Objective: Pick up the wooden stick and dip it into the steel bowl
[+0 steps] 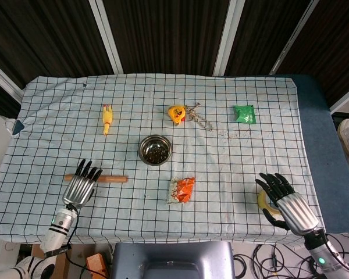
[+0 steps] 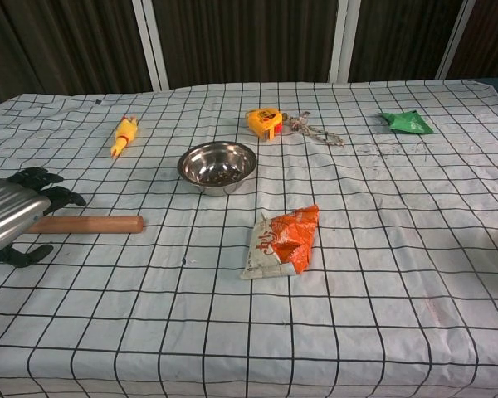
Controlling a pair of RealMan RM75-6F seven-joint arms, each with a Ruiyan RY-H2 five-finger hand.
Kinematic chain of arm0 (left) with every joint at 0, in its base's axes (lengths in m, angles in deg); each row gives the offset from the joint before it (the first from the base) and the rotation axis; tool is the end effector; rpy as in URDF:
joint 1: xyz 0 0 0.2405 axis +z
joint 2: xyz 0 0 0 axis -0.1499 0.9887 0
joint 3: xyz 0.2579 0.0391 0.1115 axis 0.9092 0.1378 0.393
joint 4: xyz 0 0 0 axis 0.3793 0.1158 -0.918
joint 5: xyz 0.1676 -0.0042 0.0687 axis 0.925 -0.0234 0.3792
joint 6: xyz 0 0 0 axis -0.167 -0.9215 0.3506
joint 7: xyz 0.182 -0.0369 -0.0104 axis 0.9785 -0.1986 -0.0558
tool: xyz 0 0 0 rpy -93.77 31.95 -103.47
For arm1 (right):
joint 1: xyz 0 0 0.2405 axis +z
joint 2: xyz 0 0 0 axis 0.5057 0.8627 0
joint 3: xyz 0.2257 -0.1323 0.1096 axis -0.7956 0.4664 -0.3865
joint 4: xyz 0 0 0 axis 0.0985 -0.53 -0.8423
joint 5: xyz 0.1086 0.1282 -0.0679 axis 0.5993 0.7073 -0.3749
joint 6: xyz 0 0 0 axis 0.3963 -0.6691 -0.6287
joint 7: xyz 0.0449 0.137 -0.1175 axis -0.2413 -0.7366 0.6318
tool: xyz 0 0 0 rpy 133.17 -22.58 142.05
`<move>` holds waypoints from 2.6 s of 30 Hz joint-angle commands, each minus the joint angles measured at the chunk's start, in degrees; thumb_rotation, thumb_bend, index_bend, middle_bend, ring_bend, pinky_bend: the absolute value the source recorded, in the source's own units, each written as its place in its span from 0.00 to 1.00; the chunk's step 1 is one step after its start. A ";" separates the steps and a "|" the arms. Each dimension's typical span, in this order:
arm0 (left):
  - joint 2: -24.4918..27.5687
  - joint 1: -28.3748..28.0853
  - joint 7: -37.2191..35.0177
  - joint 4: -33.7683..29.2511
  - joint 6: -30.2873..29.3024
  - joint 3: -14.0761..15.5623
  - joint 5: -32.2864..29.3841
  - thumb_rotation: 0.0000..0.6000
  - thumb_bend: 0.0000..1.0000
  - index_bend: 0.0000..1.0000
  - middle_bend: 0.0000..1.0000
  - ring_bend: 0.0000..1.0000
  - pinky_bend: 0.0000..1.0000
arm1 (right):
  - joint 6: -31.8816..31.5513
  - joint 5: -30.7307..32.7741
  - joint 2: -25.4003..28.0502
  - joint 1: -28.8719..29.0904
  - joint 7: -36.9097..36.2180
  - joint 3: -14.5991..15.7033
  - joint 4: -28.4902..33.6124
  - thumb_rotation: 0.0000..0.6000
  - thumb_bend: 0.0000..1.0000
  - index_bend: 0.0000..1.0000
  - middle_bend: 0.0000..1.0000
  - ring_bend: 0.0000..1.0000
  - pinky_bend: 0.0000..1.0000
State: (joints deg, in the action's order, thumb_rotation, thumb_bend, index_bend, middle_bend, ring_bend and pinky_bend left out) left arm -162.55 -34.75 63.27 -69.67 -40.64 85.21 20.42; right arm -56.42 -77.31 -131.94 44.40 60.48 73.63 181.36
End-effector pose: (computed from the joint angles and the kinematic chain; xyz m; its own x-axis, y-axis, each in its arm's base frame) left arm -0.2903 0.3379 -0.0016 0.7837 0.0481 0.6193 0.6035 -0.2951 -0.7408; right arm -0.2743 -0.2253 0.1392 0.3883 -0.1946 0.9008 -0.8804 -0.3672 0.3002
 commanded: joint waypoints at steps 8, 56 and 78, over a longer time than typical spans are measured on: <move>-2.10 -0.51 -0.31 2.97 -0.92 -0.72 1.09 1.00 0.36 0.35 0.25 0.11 0.10 | 4.75 3.55 1.25 -0.04 0.88 -0.24 1.24 1.00 0.38 0.00 0.00 0.00 0.00; -5.59 0.60 -67.51 8.46 -12.30 -11.51 -0.31 1.00 0.44 0.63 0.56 0.26 0.10 | 8.49 5.32 2.39 -0.94 2.63 -1.95 2.97 1.00 0.38 0.00 0.00 0.00 0.00; -10.06 4.73 -90.22 21.86 -10.52 -9.05 -0.07 1.00 0.47 0.51 0.42 0.13 0.02 | 7.61 3.77 3.03 -1.65 1.98 -1.54 3.16 1.00 0.38 0.00 0.00 0.00 0.00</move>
State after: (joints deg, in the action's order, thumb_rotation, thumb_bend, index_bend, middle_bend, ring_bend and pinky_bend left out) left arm -172.69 -30.01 -26.62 -47.61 -51.37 76.06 20.26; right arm -48.82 -73.54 -128.91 42.76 62.47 72.09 184.51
